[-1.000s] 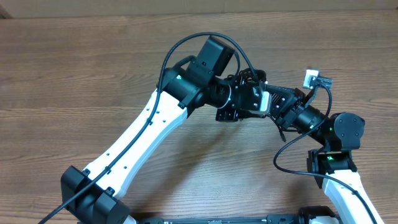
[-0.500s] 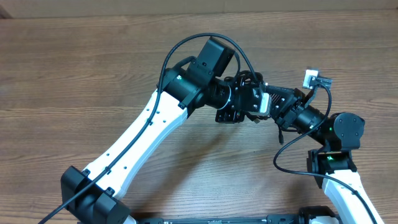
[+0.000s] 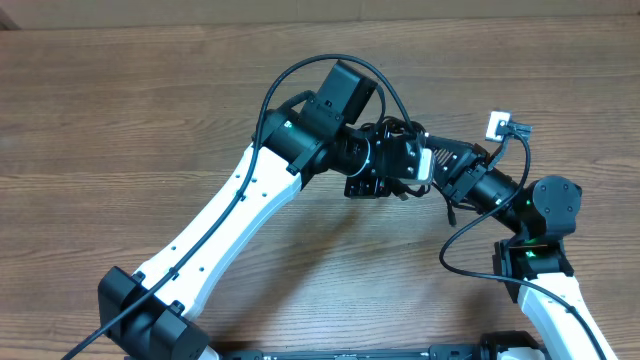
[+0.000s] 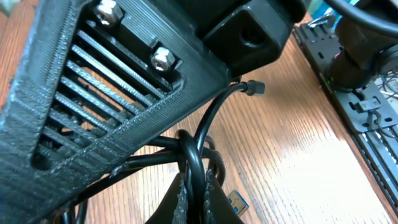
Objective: Untangle cables
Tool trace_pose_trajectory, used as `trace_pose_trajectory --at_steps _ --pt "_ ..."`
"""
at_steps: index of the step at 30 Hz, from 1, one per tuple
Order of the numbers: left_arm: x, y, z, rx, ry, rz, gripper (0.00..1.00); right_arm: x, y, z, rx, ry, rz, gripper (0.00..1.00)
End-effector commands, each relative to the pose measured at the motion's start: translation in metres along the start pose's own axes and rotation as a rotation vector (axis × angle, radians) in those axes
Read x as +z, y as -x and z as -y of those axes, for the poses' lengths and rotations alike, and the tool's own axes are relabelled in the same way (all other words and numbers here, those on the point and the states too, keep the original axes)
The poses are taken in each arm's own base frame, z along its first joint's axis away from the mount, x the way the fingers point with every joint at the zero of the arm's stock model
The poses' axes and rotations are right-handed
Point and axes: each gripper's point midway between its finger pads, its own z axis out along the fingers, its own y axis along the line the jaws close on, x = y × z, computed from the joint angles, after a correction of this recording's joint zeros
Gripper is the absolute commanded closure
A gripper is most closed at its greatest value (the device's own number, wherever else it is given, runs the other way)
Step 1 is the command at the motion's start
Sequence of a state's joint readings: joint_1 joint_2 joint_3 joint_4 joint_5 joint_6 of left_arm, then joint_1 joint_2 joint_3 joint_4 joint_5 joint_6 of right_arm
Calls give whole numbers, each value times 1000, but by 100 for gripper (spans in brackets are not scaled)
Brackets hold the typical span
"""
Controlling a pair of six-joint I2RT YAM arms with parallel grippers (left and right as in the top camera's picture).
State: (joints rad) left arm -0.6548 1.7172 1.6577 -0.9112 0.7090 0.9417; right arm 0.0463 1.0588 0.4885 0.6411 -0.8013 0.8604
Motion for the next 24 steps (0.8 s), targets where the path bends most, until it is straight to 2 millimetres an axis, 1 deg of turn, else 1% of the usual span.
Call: trace_pose_trajectory --at_steps 1,5,7,15,21,24 --pt "2 -8 -16 -84 77 -63 96 1 13 0 -47 -25 42 96" --pt "-5 -25 -46 -238 253 -154 96 1 12 9 -36 -62 47 96" --pt "-9 -31 -57 -291 323 -181 96 0 12 11 -41 -72 47 96" --pt "-12 -34 -62 -313 357 -194 96 0 11 15 -43 -88 46 96" --pt "-22 -47 -77 -404 480 -246 96 -1 10 27 -16 -143 58 96" --pt "-27 -52 -84 -445 534 -264 96 -2 9 31 -30 -159 56 96"
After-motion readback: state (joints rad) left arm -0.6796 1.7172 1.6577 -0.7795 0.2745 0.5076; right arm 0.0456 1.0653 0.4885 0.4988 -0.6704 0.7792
